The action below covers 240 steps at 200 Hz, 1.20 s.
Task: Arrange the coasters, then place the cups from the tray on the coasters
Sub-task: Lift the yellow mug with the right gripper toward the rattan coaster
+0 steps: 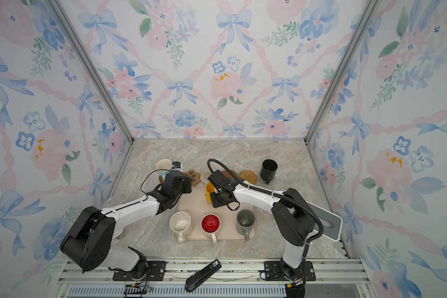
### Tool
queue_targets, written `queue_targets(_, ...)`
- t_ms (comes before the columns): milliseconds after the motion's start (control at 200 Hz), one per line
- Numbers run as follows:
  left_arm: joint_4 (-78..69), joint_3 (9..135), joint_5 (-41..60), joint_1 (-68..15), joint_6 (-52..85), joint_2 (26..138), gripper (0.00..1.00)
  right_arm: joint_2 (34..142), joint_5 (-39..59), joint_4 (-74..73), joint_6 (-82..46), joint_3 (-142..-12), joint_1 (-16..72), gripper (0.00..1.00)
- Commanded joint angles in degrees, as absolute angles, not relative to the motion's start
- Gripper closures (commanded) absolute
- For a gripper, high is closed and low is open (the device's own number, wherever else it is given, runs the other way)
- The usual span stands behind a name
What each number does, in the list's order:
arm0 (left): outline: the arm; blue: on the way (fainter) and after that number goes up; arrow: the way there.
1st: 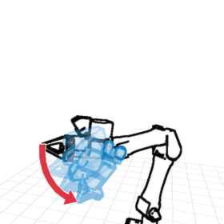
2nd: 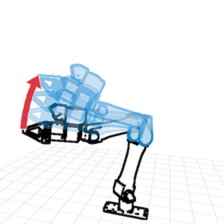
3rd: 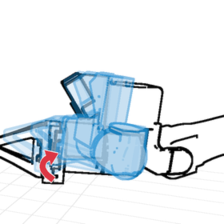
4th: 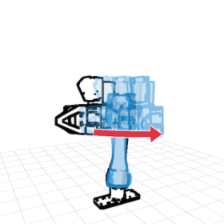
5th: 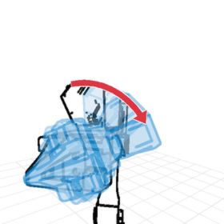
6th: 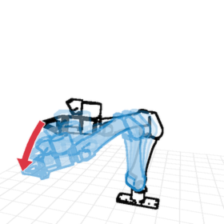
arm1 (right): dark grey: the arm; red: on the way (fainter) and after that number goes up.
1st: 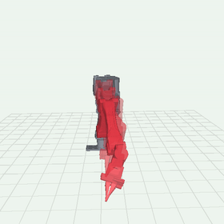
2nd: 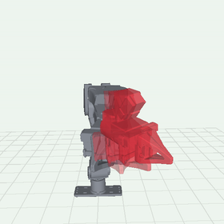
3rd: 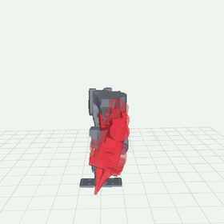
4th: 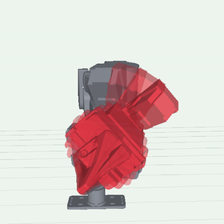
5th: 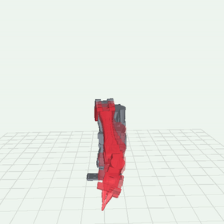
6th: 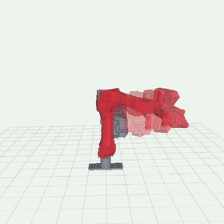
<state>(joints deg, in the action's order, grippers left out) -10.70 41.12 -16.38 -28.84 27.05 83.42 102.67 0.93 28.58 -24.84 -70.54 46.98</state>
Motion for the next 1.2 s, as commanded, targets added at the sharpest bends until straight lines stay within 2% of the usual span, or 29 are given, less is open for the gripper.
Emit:
queue_targets(0,-11.6,41.6,-15.5,-28.5,25.9,84.1,0.6,100.1,-2.0,27.7,-24.1,-70.9,47.1,1.0)
queue_targets(460,-11.6,41.4,-16.1,-28.5,26.1,84.1,0.6,96.1,-9.9,30.7,-20.1,-71.7,44.6,1.0)
queue_targets(900,-11.6,41.2,-16.5,-28.5,26.2,84.2,0.59,93.2,-12.7,30.8,-14.7,-71.9,33.5,1.0)
queue_targets(1195,-11.6,41.8,-16.1,-28.5,26.3,84.8,0.6,94.5,-15.5,28.8,-15.1,-73.5,29.3,1.0)
